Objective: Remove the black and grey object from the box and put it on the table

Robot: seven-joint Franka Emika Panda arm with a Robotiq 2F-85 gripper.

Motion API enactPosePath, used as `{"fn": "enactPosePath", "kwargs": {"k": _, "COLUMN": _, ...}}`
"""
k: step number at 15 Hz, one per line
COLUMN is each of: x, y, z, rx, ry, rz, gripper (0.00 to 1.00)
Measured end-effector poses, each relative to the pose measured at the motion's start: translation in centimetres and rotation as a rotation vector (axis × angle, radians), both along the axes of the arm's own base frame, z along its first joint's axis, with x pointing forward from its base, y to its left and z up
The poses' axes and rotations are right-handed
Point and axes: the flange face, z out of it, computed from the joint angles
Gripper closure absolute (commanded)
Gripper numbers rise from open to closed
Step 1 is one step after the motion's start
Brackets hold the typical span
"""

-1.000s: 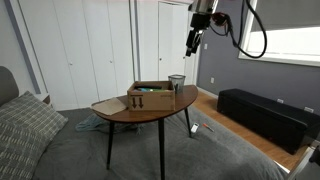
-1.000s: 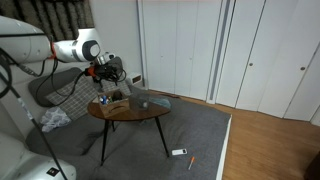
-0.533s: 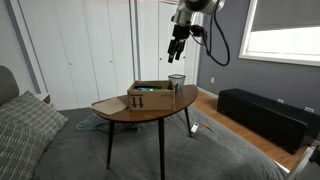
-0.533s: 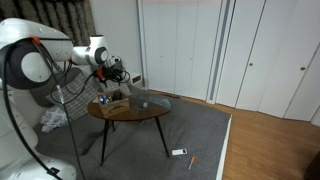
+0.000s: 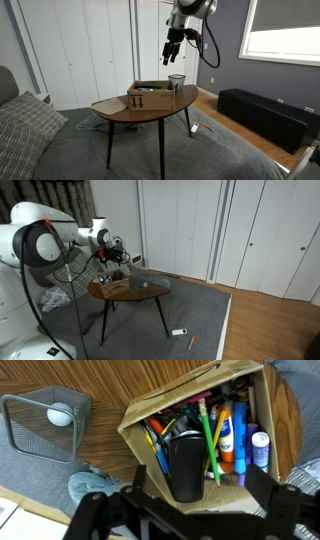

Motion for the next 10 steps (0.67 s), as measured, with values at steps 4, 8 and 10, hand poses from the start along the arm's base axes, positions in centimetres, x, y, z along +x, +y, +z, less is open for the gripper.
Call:
{"fn": "enactPosePath", "kwargs": {"k": 4, "x": 0.4, "y": 0.1, "z": -0.6, "rx": 0.003, "ry": -0.005, "rz": -0.006, "gripper": 0.0}}
{"fn": "enactPosePath", "kwargs": {"k": 8, "x": 2.3, "y": 1.2, "z": -3.2, "rx": 0.016, "ry": 0.002, "rz": -0.007, "gripper": 0.0}}
{"fn": "enactPosePath", "kwargs": {"k": 10, "x": 3.4, "y": 1.8, "z": -4.9, "rx": 0.023, "ry": 0.014, "rz": -0.008, "gripper": 0.0}}
